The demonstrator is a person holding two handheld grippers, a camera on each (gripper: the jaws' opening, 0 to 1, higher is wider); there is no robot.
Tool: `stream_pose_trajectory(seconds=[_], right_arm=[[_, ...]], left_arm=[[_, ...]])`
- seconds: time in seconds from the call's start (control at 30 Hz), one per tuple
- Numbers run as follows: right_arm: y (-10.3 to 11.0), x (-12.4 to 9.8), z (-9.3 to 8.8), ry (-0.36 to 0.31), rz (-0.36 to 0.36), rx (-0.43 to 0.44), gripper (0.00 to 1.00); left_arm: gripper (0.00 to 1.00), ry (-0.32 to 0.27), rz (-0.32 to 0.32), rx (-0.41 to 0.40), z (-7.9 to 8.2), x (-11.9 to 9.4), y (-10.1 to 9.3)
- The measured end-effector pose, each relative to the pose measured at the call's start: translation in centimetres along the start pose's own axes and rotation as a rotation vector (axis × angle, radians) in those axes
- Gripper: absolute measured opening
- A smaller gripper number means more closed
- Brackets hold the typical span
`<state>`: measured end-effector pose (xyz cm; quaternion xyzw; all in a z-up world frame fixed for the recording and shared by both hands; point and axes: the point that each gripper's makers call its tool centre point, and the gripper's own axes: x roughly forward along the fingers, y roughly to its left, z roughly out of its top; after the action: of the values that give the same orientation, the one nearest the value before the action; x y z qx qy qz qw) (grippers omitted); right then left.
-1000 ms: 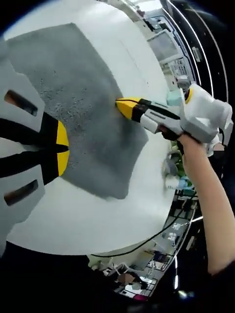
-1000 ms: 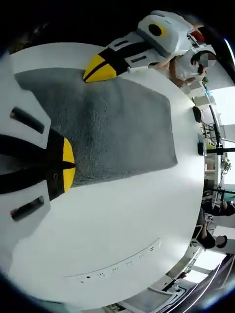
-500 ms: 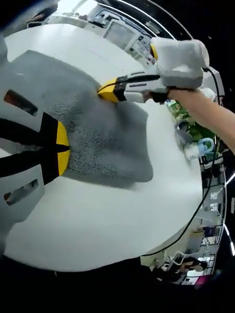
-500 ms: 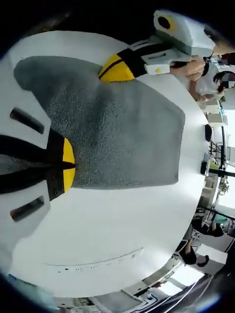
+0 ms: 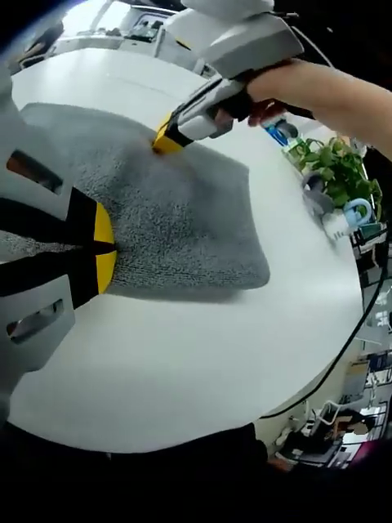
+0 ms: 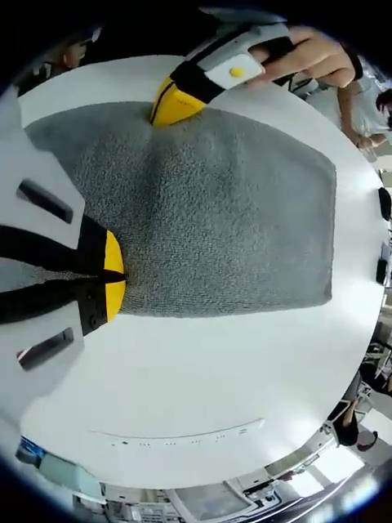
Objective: Fold the towel on the table until its edges align and the towel forms a compact rectangular stack.
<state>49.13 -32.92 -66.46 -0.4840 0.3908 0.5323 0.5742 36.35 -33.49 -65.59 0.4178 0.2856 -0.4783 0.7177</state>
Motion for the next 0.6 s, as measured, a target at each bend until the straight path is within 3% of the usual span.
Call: stream_pose_trajectory(seconds=[0.2,0.43,0.6], right_arm=[[0.0,0.1,-0.1,0.095,-0.012,-0.013,0.0],[0.0,0.0,-0.3,0.105,0.011,0.011,0.0],[0.0,-0.1,-0.5,0.112,0.018,0.102,0.0]], left_arm=[[0.01,0.051,-0.025,0.04,-0.1,0.0,-0.1],[0.01,0.112,-0.024,0.098,-0.6,-0.2,-0.1],[0.01,0.12,-0.021,0.088,-1.3,-0.6,0.3]])
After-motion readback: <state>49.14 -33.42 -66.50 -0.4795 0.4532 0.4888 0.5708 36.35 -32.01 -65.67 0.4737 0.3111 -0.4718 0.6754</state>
